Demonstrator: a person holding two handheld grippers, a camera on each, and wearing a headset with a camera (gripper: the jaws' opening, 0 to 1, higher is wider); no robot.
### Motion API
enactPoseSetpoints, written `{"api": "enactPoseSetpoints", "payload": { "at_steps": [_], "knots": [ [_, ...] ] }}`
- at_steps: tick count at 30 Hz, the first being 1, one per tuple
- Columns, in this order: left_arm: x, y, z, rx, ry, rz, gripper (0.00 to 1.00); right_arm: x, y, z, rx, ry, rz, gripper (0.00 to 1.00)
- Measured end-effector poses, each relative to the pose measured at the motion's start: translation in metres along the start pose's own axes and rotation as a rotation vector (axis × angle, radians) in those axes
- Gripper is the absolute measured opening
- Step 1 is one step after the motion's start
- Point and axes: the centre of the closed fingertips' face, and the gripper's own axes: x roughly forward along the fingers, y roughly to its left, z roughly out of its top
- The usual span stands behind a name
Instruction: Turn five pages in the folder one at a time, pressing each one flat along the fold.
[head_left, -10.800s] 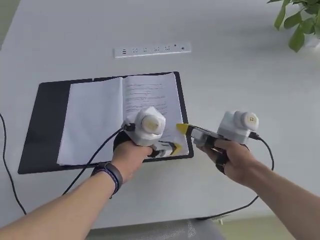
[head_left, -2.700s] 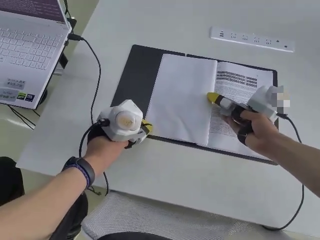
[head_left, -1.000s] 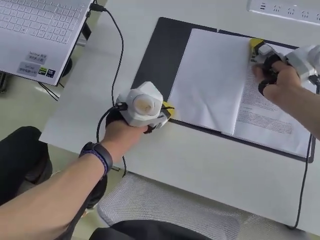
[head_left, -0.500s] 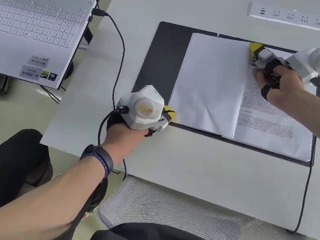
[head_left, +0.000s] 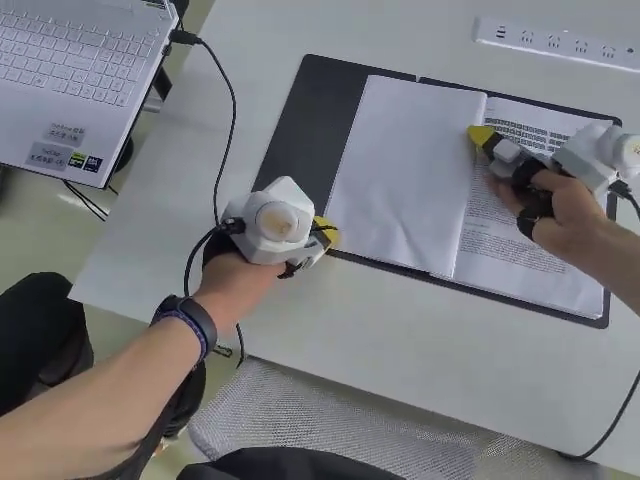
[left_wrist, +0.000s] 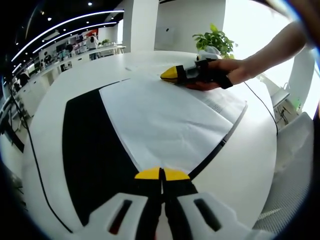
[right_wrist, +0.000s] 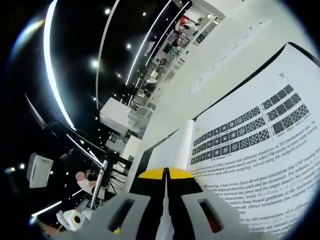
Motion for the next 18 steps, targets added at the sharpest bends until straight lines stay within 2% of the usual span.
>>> {"api": "enactPoseSetpoints", "payload": {
  "at_steps": [2, 6, 8, 15, 18],
  "knots": [
    [0.001, 0.001, 0.000, -0.003, -0.004, 0.001, 0.00, -0.006, 0.008, -0.009, -0.012, 0.016, 0.008, 0.00],
    [0.001, 0.001, -0.001, -0.006, -0.009, 0.001, 0.00, -0.012, 0.008, -0.017, -0.033, 0.047, 0.028, 0.00],
    [0.002, 0.002, -0.002, -0.005, -0.009, 0.001, 0.00, -0.017, 0.014, -0.024, -0.039, 0.056, 0.034, 0.00],
    [0.001, 0.002, -0.002, -0.014, -0.017, 0.001, 0.00, -0.037, 0.018, -0.043, -0.024, 0.076, 0.055, 0.00],
    [0.001, 0.002, -0.002, -0.018, -0.019, 0.002, 0.00, -0.047, 0.030, -0.060, -0.040, 0.103, 0.067, 0.00]
  ]
}}
